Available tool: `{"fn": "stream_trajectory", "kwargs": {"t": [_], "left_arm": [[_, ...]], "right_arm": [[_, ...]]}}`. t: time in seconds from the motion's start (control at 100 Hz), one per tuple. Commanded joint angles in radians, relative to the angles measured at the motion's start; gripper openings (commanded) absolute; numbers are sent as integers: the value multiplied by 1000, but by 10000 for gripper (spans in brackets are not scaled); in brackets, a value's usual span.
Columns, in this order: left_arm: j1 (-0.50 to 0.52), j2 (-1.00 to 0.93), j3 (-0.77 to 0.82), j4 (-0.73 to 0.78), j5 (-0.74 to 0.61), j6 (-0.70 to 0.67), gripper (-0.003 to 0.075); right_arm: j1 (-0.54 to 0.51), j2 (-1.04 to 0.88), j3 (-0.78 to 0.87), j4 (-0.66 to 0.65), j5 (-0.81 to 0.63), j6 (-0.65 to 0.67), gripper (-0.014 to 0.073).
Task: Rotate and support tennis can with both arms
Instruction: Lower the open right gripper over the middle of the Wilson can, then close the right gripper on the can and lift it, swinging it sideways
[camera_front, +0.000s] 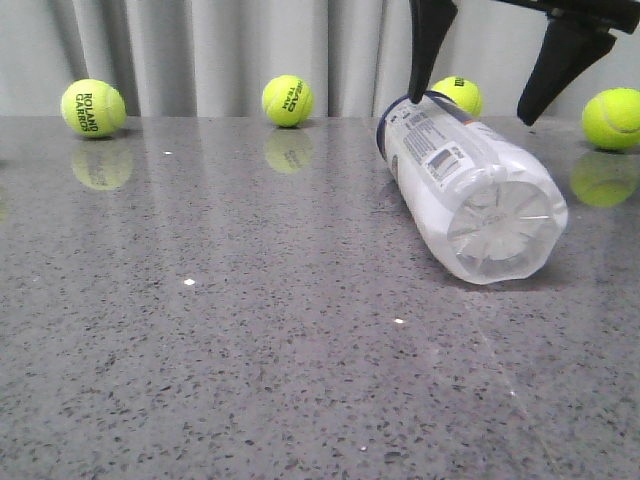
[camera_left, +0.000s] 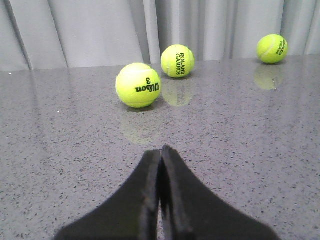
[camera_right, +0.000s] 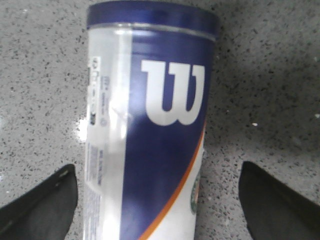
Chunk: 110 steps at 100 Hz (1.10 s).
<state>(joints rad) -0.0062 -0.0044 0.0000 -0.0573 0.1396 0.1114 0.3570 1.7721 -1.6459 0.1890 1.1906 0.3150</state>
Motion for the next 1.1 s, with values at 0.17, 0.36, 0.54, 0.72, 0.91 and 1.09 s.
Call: {"fn": "stream_trajectory", "kwargs": {"t": [0.17,0.36,0.54,0.72,0.91,1.09], "left_arm": [[3,-33,45,-10,-80,-12,-20],[3,-33,45,-10,-80,-12,-20],[3,-33,45,-10,-80,-12,-20],[3,-33,45,-10,-80,-12,-20],[3,-33,45,-10,-80,-12,-20],[3,-33,45,-10,-80,-12,-20]], "right_arm": [[1,5,-33,33,-26,0,645],[12,47,-33,35,-33,-2,645],[21,67,-33,35,-41,-29,645],[21,69,-33,35,-32,-29,633],[21,69,-33,35,-44,-34,429],[21,69,-38,35,-56,-36,258]]}}
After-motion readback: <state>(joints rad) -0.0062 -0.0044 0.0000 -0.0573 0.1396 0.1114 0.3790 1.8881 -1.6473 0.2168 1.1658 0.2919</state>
